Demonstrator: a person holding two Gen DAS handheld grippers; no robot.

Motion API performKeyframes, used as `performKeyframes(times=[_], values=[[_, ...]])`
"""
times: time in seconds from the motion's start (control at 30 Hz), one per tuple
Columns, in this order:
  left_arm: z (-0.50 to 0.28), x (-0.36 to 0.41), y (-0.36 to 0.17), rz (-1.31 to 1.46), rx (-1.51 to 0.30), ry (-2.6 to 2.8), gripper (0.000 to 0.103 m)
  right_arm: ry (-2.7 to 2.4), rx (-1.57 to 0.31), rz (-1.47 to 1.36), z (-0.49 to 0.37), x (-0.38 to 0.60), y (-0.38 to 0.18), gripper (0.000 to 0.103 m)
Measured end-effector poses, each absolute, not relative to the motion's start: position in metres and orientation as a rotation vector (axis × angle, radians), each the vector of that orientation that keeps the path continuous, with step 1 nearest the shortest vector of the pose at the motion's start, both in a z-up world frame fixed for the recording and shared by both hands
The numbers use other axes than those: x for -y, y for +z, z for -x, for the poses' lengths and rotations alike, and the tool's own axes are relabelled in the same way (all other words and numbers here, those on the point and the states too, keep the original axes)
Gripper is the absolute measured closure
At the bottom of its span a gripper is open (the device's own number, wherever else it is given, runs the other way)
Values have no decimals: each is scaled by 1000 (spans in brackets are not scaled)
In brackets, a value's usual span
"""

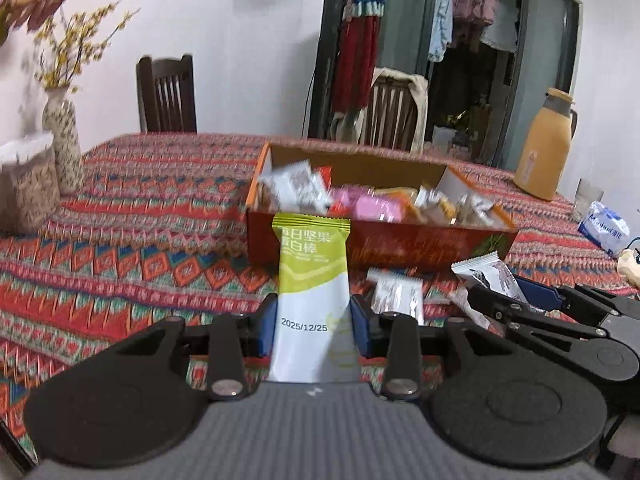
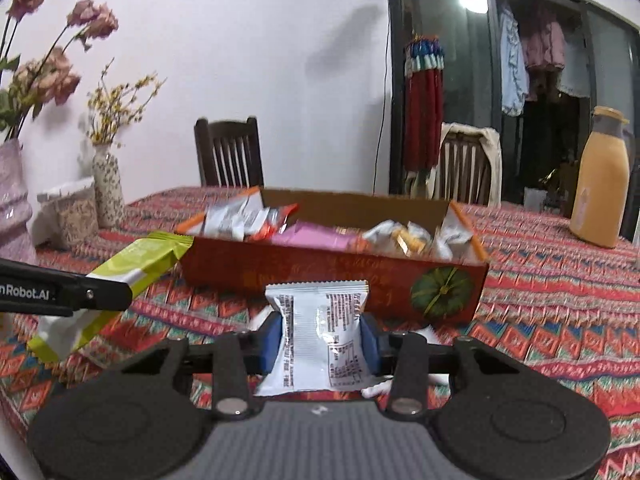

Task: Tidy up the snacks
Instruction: 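Carry the green-white bar and white packet over the orange box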

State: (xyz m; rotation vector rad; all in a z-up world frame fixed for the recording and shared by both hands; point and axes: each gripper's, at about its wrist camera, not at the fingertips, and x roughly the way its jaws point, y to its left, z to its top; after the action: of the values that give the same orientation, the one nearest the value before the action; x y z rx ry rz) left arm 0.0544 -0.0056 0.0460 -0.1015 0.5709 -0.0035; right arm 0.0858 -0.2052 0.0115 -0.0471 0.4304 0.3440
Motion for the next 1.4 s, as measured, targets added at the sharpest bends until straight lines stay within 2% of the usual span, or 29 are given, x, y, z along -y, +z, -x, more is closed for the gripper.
performKeyframes(times=[0.43, 0.87, 1.07, 1.4], values=[[-114, 26, 92, 63, -465, -12, 65, 303, -320, 19, -133, 212, 49, 63], [-180, 34, 109, 116, -422, -8, 65, 255, -242, -18, -204, 211, 73, 63], [-215, 33, 103, 89, -410, 20, 64, 235, -204, -25, -233, 208, 60, 63], [-255, 19, 58, 95, -452, 46, 64, 214, -287, 24, -252, 200, 36, 62]])
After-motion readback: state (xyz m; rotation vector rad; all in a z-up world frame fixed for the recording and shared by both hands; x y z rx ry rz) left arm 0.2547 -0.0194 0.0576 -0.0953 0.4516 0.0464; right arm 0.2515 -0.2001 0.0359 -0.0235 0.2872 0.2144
